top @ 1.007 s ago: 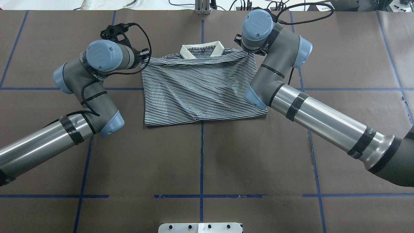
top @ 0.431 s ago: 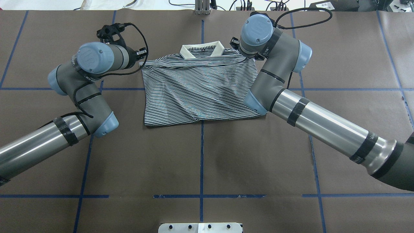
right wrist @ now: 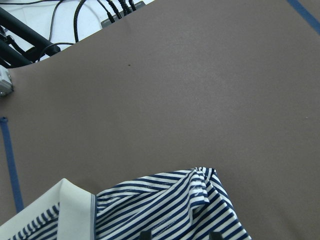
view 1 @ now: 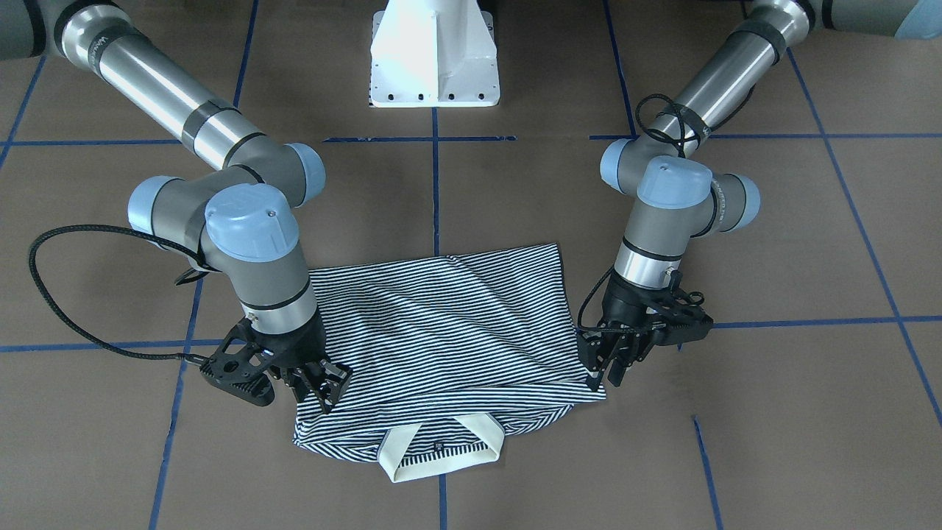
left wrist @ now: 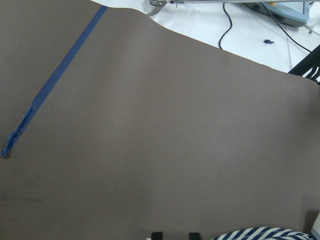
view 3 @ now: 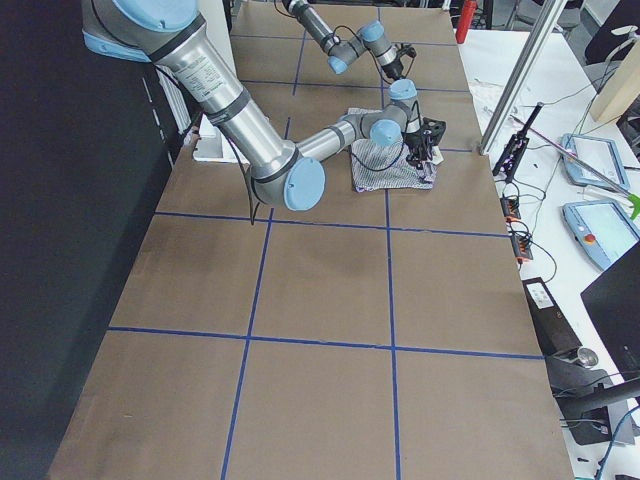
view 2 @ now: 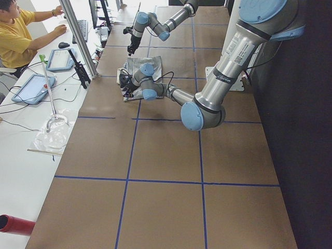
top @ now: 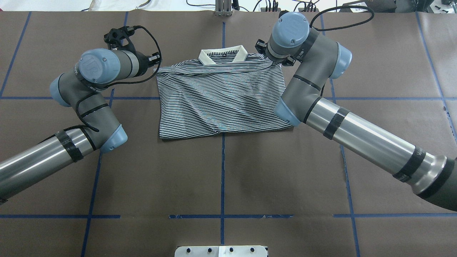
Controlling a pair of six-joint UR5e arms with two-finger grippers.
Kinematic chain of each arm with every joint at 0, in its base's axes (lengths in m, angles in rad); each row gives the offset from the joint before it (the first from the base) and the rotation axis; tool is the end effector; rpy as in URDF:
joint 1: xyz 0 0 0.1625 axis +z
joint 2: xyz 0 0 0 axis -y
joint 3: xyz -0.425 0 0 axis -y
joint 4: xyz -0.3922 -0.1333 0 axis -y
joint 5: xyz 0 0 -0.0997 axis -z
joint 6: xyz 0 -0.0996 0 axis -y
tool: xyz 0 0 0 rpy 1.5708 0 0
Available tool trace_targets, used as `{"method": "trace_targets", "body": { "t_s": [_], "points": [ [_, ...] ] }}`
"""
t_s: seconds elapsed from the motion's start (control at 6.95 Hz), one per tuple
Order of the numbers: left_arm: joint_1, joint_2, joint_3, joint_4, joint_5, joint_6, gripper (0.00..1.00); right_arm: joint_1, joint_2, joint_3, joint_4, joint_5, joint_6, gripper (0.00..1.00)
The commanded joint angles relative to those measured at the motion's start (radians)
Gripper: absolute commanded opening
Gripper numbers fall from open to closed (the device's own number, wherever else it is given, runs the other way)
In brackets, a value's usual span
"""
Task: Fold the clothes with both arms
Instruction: 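Release the hem near the collar and raise both grippers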
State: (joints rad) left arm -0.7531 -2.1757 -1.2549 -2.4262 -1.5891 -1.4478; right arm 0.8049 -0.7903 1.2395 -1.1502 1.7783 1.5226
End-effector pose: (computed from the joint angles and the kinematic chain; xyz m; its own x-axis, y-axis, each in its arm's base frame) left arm 0.4569 -0.6085 0.3507 0.3819 -0.1898 -0.9045 0.6295 0.7699 0.1042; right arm -0.4671 -0.6484 0.2809 0.4753 0.4262 0.7697 -0.5739 0.8133 -0.0959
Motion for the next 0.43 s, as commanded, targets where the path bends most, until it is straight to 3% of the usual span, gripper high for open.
{"method": "trace_targets", "body": {
  "t_s": [0.0,0.29],
  "points": [
    [0.000,0.026,-0.062,-0.005,-0.023,-0.043,0.50,0.014,-0.114,0.158,-0.002,0.053,0.013,0.60],
    [0.001,0.046,-0.087,-0.005,-0.025,-0.045,0.50,-0.074,-0.307,0.372,0.006,0.044,0.129,0.66]
  ]
}}
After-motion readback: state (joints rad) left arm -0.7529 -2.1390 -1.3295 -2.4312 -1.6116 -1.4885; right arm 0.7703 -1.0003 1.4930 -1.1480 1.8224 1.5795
